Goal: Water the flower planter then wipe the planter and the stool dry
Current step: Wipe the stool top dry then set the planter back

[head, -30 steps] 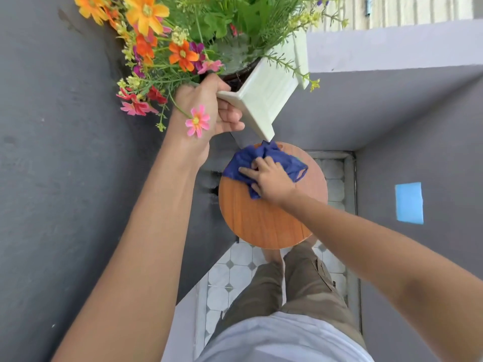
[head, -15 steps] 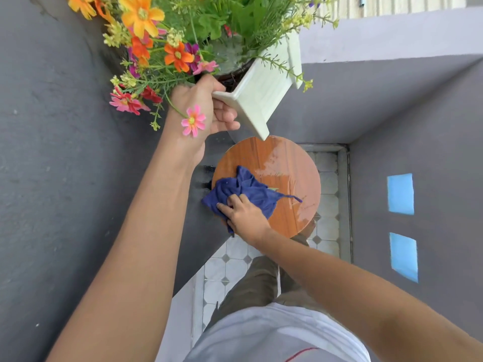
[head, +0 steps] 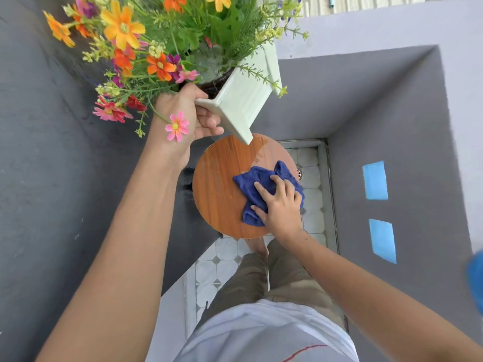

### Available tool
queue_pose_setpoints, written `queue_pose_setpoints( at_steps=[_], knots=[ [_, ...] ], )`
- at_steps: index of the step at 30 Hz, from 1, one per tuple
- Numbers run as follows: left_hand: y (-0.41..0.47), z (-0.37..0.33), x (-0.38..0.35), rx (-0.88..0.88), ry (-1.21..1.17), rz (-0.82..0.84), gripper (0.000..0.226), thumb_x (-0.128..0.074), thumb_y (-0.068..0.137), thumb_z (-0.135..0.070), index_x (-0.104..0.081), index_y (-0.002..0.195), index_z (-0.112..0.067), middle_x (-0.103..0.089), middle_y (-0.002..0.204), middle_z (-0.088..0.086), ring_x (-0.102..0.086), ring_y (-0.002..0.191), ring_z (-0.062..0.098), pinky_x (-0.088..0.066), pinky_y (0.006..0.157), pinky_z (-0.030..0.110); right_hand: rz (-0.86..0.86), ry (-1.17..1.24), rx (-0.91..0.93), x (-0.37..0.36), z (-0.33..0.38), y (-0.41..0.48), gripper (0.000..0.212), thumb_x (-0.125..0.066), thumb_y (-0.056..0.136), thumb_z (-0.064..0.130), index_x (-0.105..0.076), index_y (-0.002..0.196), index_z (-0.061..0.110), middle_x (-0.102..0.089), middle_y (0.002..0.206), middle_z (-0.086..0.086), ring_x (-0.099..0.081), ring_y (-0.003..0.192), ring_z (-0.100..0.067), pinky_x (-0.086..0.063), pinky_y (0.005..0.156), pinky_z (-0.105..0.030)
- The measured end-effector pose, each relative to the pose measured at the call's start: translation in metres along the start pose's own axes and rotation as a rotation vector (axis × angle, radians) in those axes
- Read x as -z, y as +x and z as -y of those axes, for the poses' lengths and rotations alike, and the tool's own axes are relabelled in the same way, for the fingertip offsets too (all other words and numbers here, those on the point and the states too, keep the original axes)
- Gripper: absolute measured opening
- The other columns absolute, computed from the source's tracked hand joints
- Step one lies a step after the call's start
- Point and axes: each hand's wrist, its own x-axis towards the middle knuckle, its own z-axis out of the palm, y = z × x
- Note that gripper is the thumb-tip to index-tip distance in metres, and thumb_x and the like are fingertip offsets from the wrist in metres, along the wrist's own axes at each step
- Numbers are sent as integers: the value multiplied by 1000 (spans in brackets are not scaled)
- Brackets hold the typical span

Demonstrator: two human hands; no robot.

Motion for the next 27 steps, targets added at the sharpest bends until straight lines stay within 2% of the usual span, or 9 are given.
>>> queue_pose_setpoints(
  at_steps=[3,7,9,14,18,20,22,24,27],
  knots=[
    [-2,2,-2,4,-4,13,25,-50,85,-10,-62,66,3,-58,44,11,-56,41,19,-56,51,32,54,0,-93,-3,0,-3,64,-70,85,40,-48,144,33,-40,151,-16,-38,129,-43,-43,94,-57],
    [-5,2,-3,-1,4,20,25,-50,85,-10,-62,66,3,-57,43,10,-55,41,20,-55,50,31,44,143,-128,-7,24,6,58,-67,83,12,-56,140,21,-48,144,-21,-45,118,-46,-47,90,-56],
    [-6,2,-5,0,8,17,25,-50,85,-9,-62,67,3,-57,44,11,-54,41,19,-55,51,31,40,165,-51,-15,41,3,57,-66,83,18,-56,139,20,-49,144,-19,-46,116,-44,-47,89,-55],
    [-5,-1,-6,-8,38,19,27,-49,85,-8,-62,64,3,-58,45,12,-55,39,18,-55,49,31,92,91,248,-47,71,-28,62,-55,91,58,-45,145,29,-44,150,-14,-40,130,-40,-39,97,-55],
    [-5,-2,-7,-9,54,40,26,-49,84,-8,-62,65,3,-58,47,12,-55,40,18,-55,50,31,64,1,384,-42,34,-22,68,-70,83,34,-43,146,30,-50,142,-15,-49,118,-37,-42,85,-50],
    [-6,-1,-8,-2,52,38,24,-49,85,-7,-62,68,4,-58,48,13,-55,40,18,-56,51,32,16,16,296,-29,-1,-10,72,-74,76,27,-47,143,30,-52,136,-15,-51,112,-37,-43,81,-48],
    [-7,-1,-9,7,47,34,22,-49,85,-7,-63,74,6,-58,50,14,-54,40,18,-56,53,32,-53,66,113,-16,-38,6,72,-79,75,23,-52,141,27,-52,133,-18,-50,107,-38,-46,81,-48],
    [-9,-1,-9,8,43,29,22,-49,85,-7,-62,74,6,-57,52,16,-54,40,18,-56,53,33,-81,139,-42,-5,-62,18,72,-79,78,15,-50,143,22,-46,136,-21,-46,111,-39,-52,83,-49],
    [-10,1,-9,14,39,27,23,-49,85,-7,-62,71,5,-57,53,16,-53,40,18,-56,53,33,-52,173,-65,-4,-62,18,75,-77,78,6,-45,145,17,-39,138,-23,-41,118,-37,-57,79,-48]
  ],
)
